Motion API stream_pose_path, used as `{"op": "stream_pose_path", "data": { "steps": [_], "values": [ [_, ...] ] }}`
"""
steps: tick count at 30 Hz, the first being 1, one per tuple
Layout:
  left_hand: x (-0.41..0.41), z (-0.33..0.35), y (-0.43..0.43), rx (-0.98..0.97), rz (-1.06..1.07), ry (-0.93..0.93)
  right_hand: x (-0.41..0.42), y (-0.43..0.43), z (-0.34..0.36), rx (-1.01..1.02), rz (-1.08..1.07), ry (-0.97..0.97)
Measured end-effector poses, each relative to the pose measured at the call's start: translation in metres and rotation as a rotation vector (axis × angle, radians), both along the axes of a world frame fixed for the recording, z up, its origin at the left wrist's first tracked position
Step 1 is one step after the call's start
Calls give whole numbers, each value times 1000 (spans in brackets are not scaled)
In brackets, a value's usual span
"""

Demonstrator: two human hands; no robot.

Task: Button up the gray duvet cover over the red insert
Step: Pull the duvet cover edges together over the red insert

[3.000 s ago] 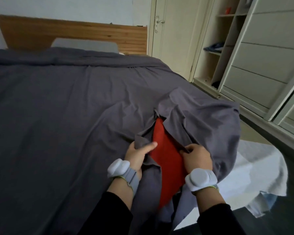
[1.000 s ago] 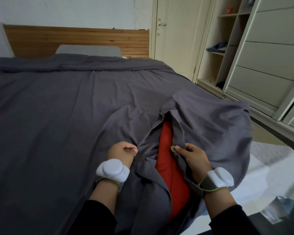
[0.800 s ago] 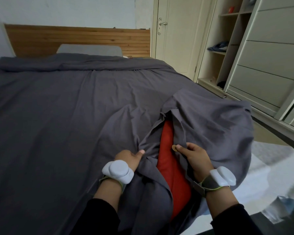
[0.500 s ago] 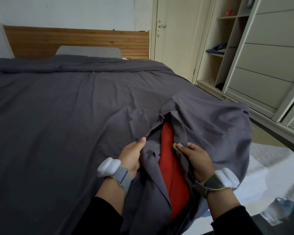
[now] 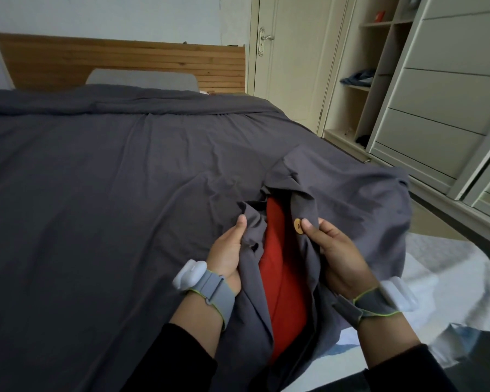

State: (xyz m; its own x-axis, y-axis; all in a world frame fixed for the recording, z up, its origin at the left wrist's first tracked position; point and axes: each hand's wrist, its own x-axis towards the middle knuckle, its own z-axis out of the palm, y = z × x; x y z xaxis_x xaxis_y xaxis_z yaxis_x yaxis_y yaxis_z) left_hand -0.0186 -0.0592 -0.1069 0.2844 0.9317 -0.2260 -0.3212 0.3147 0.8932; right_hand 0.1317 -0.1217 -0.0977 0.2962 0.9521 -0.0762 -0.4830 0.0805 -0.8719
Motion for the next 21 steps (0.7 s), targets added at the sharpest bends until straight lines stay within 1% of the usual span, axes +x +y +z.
{"op": "stream_pose_path", "data": {
  "steps": [3,4,6,8,9,11,12,13,16,18,21],
  "values": [
    [-9,6,2,33,-86,-15,0,-2,2,1,-3,4],
    [-14,8,2,66,-117,23,0,-1,1,-2,-7,7],
    [-24,10,4,140,-158,181,0,-1,1,-14,-11,-2],
    [-34,6,9,151,-154,318,1,0,-1,-44,-20,-32],
    [-38,2,11,164,-122,386,1,0,-1,-59,-26,-50],
    [-41,-3,17,262,-18,556,3,0,-1,-68,-35,-68],
    [-41,-3,18,302,33,590,4,0,0,-58,-38,-70],
    [-40,-2,18,317,74,570,5,0,2,-39,-42,-68],
    [-28,6,12,267,140,368,4,0,8,28,-54,-54],
    [-16,7,5,203,109,305,-3,1,7,22,-55,-87],
    [-2,0,-4,38,14,192,-18,2,-8,-83,-39,-209]
  ]
}}
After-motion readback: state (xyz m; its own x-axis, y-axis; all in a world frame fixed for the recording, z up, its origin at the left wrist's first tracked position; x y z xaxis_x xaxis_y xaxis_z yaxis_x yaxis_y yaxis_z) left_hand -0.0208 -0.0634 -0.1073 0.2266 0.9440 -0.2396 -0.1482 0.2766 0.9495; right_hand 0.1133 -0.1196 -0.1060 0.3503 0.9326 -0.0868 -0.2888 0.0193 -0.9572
